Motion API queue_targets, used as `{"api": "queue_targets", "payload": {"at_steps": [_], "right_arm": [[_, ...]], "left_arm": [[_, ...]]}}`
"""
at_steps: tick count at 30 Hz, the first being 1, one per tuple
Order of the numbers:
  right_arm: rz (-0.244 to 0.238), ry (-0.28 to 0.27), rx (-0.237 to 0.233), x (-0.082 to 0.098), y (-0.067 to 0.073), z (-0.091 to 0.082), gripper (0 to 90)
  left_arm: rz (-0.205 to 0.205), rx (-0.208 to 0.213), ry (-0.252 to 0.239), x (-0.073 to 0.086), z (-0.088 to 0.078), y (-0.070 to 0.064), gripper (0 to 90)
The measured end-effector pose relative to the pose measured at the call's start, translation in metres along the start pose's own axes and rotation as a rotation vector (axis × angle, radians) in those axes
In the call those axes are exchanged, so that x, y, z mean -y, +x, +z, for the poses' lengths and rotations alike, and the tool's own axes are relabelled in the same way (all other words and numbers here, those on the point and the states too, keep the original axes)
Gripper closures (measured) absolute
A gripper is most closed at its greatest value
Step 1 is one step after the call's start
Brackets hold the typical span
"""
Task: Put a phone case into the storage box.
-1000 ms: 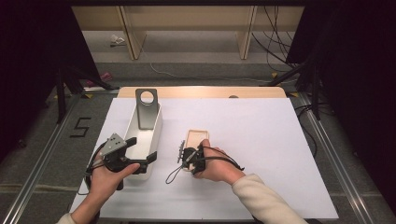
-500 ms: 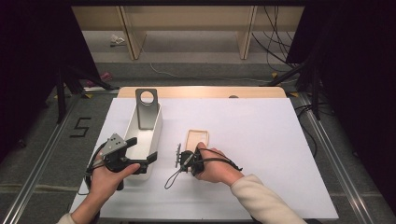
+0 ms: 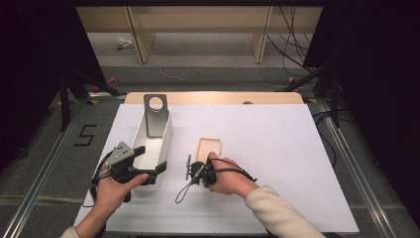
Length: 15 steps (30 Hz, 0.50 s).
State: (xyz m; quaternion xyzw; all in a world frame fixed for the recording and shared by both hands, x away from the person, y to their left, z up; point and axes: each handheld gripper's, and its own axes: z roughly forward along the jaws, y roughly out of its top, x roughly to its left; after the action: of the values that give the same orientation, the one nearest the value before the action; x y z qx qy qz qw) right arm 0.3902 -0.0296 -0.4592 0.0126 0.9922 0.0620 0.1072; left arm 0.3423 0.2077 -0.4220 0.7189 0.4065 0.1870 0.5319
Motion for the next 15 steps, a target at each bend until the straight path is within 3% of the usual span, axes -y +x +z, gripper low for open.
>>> {"api": "queue_targets", "payload": {"at_steps": [4, 8, 15], "right_arm": [[-0.02, -0.003, 0.004, -0.0002, 0.0007, 0.0001, 83.8], [-0.011, -0.003, -0.009, 0.001, 0.0007, -0.0007, 84.9], [-0.007, -0.047, -0.014, 0.0077, 0.0002, -0.0014, 86.3]], "left_arm": [[0.0, -0.001, -0.002, -0.0001, -0.0002, 0.0, 1.5], [-0.001, -0.001, -0.002, -0.0001, -0.0003, 0.0002, 1.5], [-0.006, 0.0, -0.001, 0.0002, -0.0002, 0.0007, 1.5]]}}
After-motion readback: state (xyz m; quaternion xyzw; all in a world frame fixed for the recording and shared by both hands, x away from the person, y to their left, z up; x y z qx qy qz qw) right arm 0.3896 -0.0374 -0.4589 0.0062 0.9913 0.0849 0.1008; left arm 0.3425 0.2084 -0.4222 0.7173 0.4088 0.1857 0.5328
